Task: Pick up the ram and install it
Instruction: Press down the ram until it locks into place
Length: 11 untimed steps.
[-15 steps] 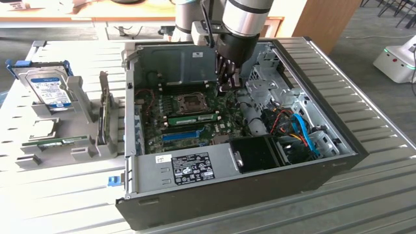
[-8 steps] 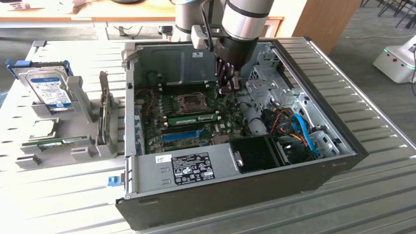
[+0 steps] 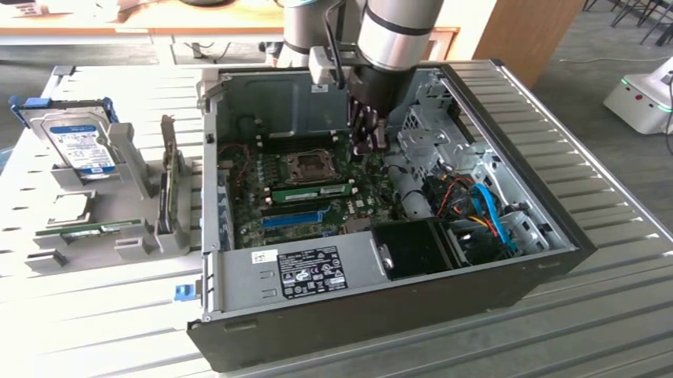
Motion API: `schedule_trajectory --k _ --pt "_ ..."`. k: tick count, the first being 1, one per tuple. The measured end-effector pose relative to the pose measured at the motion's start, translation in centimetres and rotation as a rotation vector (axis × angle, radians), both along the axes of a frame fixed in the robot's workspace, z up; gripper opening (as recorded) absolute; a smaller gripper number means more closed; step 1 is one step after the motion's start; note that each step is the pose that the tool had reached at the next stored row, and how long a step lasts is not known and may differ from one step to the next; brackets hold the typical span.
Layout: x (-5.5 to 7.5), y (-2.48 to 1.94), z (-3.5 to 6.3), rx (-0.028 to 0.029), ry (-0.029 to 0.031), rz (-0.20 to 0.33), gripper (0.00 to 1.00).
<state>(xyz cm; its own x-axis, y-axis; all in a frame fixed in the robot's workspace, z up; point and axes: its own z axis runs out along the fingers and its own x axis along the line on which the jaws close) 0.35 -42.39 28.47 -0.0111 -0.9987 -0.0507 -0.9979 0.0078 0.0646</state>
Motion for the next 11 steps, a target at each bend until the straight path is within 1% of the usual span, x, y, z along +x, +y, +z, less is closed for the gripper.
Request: schedule_trajectory --k 11 --pt "0.0 0.00 -1.38 0.0000 0.0000 0.000 0.11"
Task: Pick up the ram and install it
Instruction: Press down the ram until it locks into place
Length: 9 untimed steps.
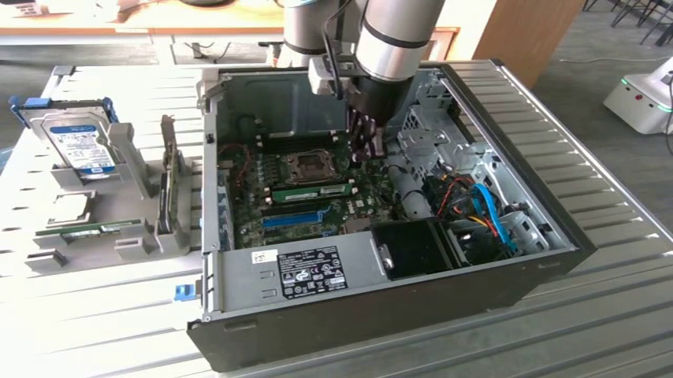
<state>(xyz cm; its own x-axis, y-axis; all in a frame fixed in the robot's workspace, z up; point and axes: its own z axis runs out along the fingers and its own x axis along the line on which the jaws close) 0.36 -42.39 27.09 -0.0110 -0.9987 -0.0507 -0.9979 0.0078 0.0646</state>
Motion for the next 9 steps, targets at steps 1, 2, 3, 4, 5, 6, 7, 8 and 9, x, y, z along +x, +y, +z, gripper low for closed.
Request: schedule_trajectory --k 1,2,3,4,5,6,7,8,9 --pt "0.00 0.00 -0.12 0.0000 0.0000 0.000 0.11" --pt "0.00 0.00 -0.23 0.0000 0.0000 0.000 0.11" --pt "0.00 0.00 -0.35 0.0000 0.0000 0.000 0.11" --pt "0.00 0.00 -0.45 0.0000 0.0000 0.000 0.11" --pt "0.00 0.00 -0.56 0.0000 0.0000 0.000 0.11" --pt "0.00 0.00 -0.66 0.0000 0.0000 0.000 0.11" --pt "0.00 0.00 -0.75 0.0000 0.0000 0.000 0.11" --pt "0.00 0.00 -0.84 0.0001 -0.0001 0.000 0.11" --pt "0.00 0.00 -0.93 0.0000 -0.0001 0.000 0.11"
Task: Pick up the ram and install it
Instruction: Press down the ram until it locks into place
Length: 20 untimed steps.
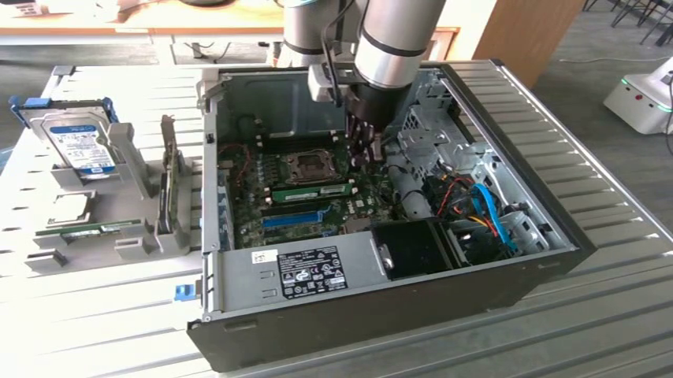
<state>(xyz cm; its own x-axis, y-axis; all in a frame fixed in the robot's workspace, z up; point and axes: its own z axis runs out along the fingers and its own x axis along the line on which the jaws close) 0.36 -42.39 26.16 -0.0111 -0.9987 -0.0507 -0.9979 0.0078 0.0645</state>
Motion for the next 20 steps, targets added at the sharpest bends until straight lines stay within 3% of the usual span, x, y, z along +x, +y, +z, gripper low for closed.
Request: schedule_trajectory --k 20 --pt "0.0 0.00 -1.61 0.0000 0.0000 0.000 0.11"
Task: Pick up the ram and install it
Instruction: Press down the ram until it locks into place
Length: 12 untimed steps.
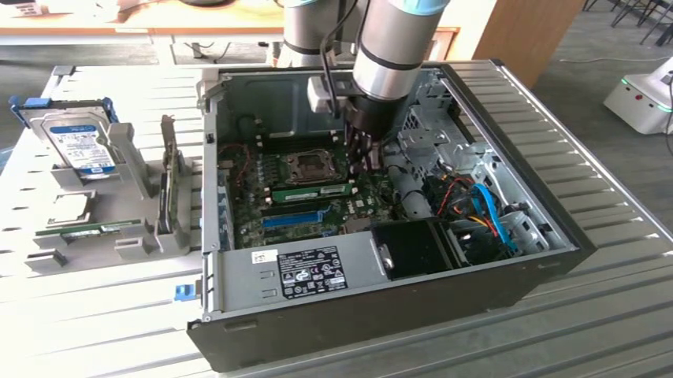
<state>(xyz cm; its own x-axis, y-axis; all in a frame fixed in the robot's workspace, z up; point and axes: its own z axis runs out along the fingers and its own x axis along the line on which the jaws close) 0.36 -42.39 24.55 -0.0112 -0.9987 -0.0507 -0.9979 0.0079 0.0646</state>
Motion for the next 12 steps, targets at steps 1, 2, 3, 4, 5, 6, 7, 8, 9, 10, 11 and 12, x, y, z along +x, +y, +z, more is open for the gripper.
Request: schedule_trajectory --k 1,2,3,4,5,6,7,8,9,10,11,12 --pt "0.00 0.00 -0.08 -0.0001 0.0000 0.000 0.11" --pt "0.00 0.00 -0.15 -0.0001 0.0000 0.000 0.11" --pt "0.00 0.00 -0.23 0.0000 0.0000 0.000 0.11" --pt "0.00 0.00 -0.31 0.0000 0.0000 0.000 0.11" --pt "0.00 0.00 -0.39 0.0000 0.0000 0.000 0.11" --pt "0.00 0.00 -0.46 0.0000 0.0000 0.000 0.11" --pt "0.00 0.00 -0.53 -0.0001 0.0000 0.000 0.11" --pt "0.00 0.00 -0.57 0.0000 0.0000 0.000 0.11" --pt "0.00 0.00 -0.57 -0.0002 0.0001 0.000 0.11" --pt "0.00 0.00 -0.57 -0.0001 0.0001 0.000 0.11" --pt "0.00 0.00 -0.57 -0.0001 0.0001 0.000 0.11" --pt "0.00 0.00 -0.57 -0.0002 0.0001 0.000 0.11"
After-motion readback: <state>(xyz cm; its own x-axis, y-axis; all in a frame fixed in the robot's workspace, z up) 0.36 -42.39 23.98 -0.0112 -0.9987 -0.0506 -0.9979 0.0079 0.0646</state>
